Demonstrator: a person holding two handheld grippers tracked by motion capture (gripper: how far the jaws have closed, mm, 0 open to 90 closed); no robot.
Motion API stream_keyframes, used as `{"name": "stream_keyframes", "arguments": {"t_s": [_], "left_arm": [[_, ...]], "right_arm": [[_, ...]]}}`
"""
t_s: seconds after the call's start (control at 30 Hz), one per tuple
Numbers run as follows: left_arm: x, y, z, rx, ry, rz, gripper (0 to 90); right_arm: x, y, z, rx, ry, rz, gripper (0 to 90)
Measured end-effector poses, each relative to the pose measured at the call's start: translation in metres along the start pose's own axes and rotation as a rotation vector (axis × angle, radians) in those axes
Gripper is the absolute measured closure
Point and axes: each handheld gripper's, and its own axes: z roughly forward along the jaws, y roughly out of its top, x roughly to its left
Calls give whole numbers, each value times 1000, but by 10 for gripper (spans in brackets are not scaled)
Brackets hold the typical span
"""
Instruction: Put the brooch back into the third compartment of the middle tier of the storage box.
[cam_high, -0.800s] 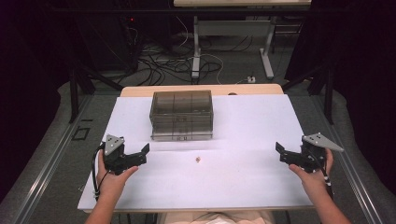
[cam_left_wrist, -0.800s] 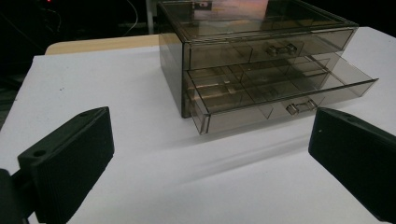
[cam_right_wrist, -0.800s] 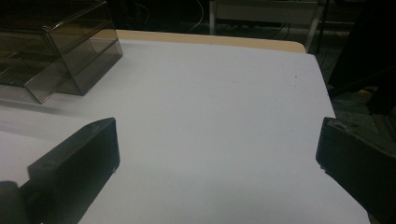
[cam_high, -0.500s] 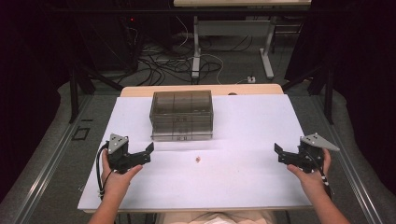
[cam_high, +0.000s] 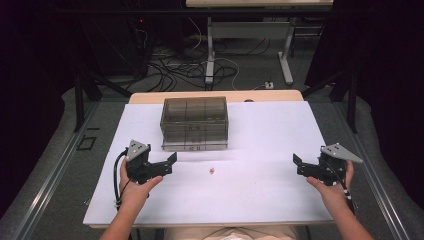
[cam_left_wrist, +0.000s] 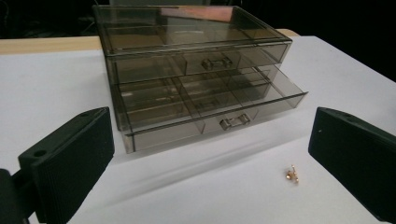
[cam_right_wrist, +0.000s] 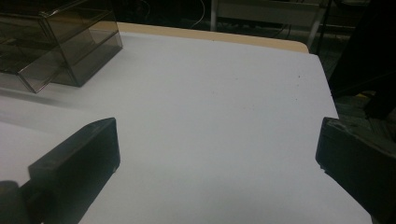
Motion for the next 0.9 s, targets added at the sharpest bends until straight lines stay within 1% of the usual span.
{"name": "stream_keyframes", "arguments": {"t_s": [0.03, 0.13, 0.17, 0.2, 0.23, 0.3, 0.37, 0.43, 0.5, 0.53, 0.57, 0.63, 0.67, 0.73, 0.77, 0.9], "left_arm": [[-3, 2, 2, 2, -5, 2, 4], [-6, 4, 4, 7, -2, 11, 7], [-8, 5, 5, 8, -3, 13, 9], [-10, 7, 6, 8, -5, 21, 9], [-11, 9, 6, 9, -7, 26, 14], [-15, 11, 8, 8, -18, 21, 16], [-19, 14, 9, 6, -21, 17, 16], [-21, 17, 11, 5, -20, 25, 17], [-23, 18, 12, 8, -20, 22, 28], [-26, 19, 14, 9, -20, 12, 34], [-28, 20, 15, 5, -23, 10, 36], [-29, 21, 17, 5, -25, 6, 37], [-30, 22, 18, 7, -24, 13, 37], [-35, 24, 22, 5, -32, 5, 38], [-37, 24, 23, 10, -34, 9, 40], [-43, 26, 28, 14, -50, 3, 45]], "right_arm": [[0, 0, 0, 8, 1, 0, 0], [2, 0, 1, -1, 2, 8, 3], [2, 0, 1, -1, 3, 2, 6], [3, 1, 0, 21, 3, 2, 7], [2, 0, 0, 17, 4, -6, 8], [5, 0, 1, 21, 1, -2, 9], [5, 0, 2, 11, 10, -7, 9], [5, 0, 2, 10, 11, -14, 9], [5, 0, 1, 17, 9, -4, 9], [4, 0, 1, 20, 2, -11, 11], [5, 0, 1, 21, 0, -2, 13], [3, 1, 1, 14, 6, -8, 16], [3, 1, 0, 17, 6, -11, 16], [3, 0, 1, 13, 3, -10, 16], [3, 0, 2, 6, 2, -9, 16], [3, -1, 2, 7, 3, -11, 19]]}}
